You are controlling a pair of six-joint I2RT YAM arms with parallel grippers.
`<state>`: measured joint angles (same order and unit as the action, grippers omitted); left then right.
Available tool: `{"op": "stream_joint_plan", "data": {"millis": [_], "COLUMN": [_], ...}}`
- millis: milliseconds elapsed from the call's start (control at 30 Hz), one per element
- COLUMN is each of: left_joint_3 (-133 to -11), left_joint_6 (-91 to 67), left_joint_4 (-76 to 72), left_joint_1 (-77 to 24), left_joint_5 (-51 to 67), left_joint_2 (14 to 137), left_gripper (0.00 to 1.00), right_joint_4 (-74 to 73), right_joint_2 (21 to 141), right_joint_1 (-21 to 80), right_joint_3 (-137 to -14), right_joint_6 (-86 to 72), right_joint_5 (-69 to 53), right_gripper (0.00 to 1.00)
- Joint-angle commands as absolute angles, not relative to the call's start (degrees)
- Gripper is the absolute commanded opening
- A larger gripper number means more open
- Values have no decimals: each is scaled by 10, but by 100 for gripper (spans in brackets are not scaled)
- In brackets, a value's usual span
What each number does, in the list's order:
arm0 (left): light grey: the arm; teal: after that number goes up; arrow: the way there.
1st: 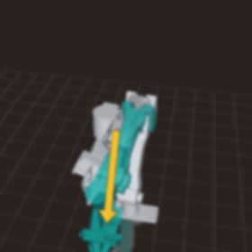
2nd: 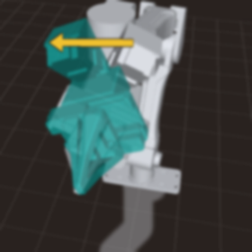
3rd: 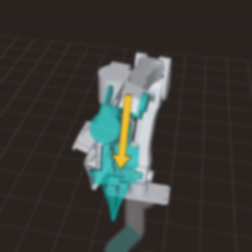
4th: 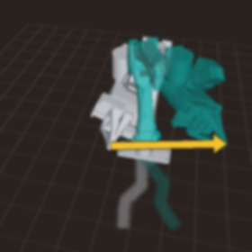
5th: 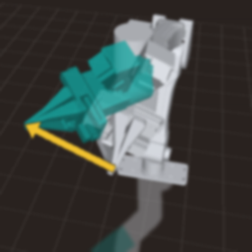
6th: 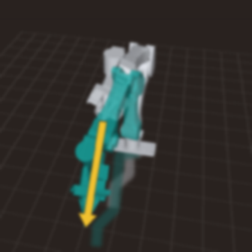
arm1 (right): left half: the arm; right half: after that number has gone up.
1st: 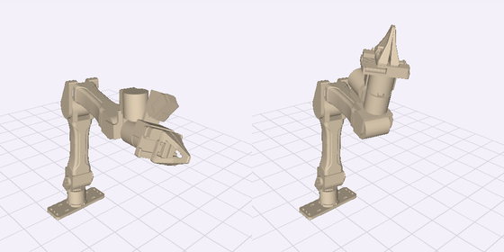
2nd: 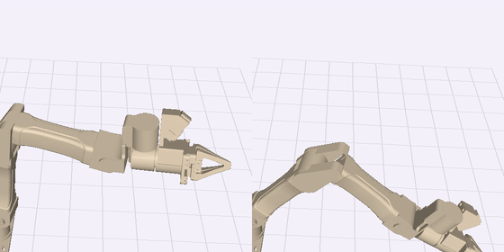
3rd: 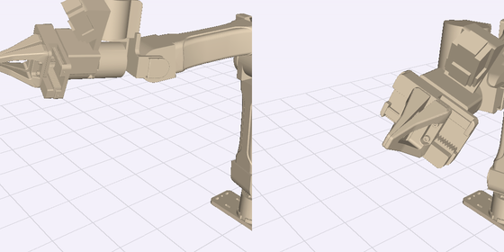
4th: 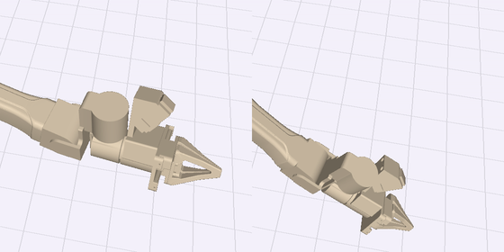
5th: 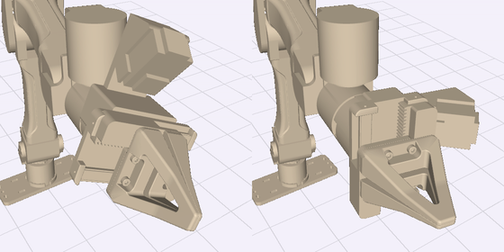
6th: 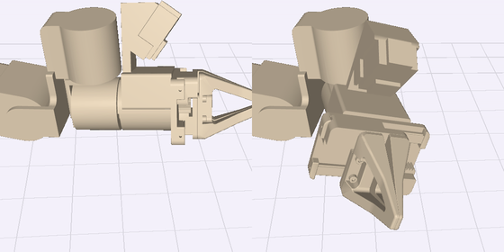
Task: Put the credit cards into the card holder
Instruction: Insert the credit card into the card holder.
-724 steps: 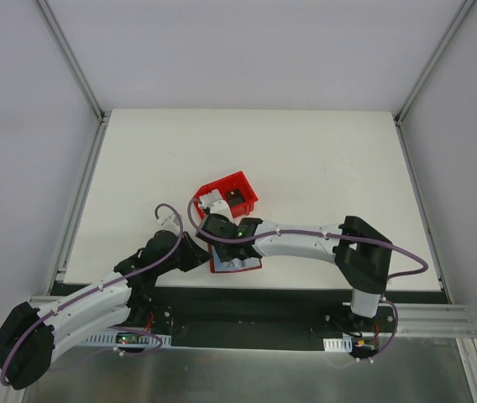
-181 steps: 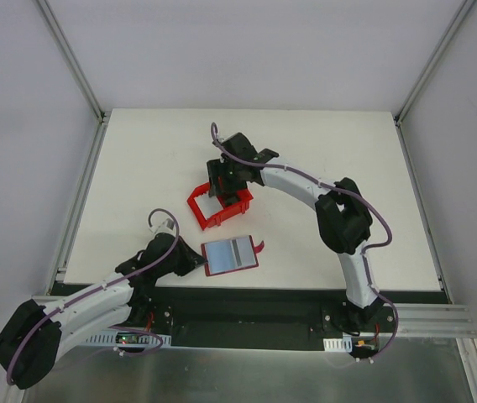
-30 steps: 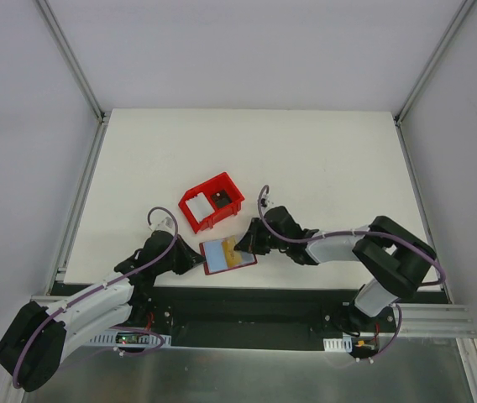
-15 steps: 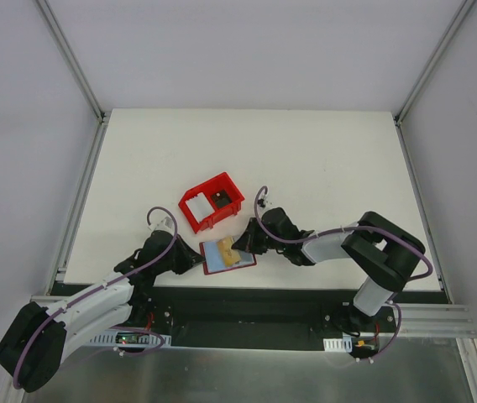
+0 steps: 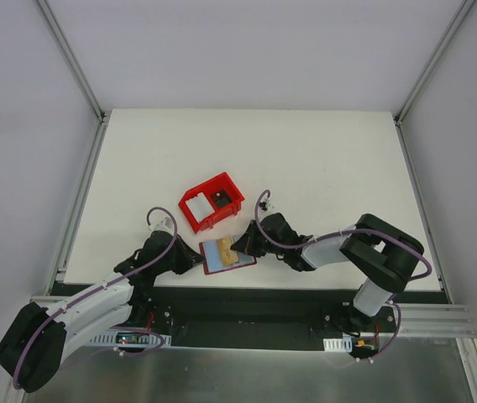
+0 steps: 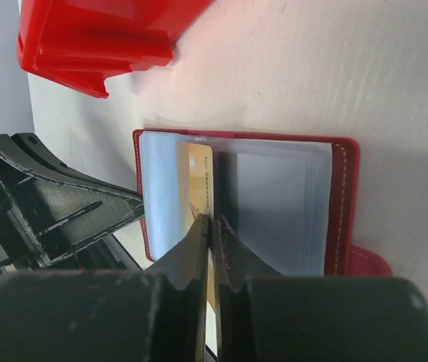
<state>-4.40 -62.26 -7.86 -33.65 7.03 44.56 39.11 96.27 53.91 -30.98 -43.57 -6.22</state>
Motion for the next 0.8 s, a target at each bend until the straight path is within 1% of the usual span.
{"op": "stream_joint_plan", "data": {"millis": [0,133,267,333,367,433,500,600,767], "left_joint_3": [-26,-25,-22,-23,-23,-21,-20,-22,-25], "left_joint_6": [-622,-624,-627,-624,-624,-626,-627,-624,-621], "left_joint_4": [-54,-55,-57,-57,-57,-57,-57,-57,-56], "left_joint_1": [-333,-333,-333,-334,-333,-333,-333,-333,-333], "left_joint_5": [71,71,71,72,74,73,72,73,75], "left_joint_2": [452,451,451,450,447,446,444,445,449], "left_gripper": [0,0,0,0,0,0,0,0,0], "right_joint_4": [412,417,368,356,336,290,242,205,195], "right_joint_2": [968,961,968,950,941,919,907,916,962], "right_joint_1": [567,582,589,587,583,578,577,578,584], "right_joint_3": [-294,-286,-314,-307,-308,-315,-330,-360,-409], "right_joint_6": [-479,-496,-483,-475,-469,-445,-421,-403,-389], "right_joint_5": [-4,34,24,37,46,60,68,46,6], "right_gripper": [4,7,9,16,25,38,45,46,47]}}
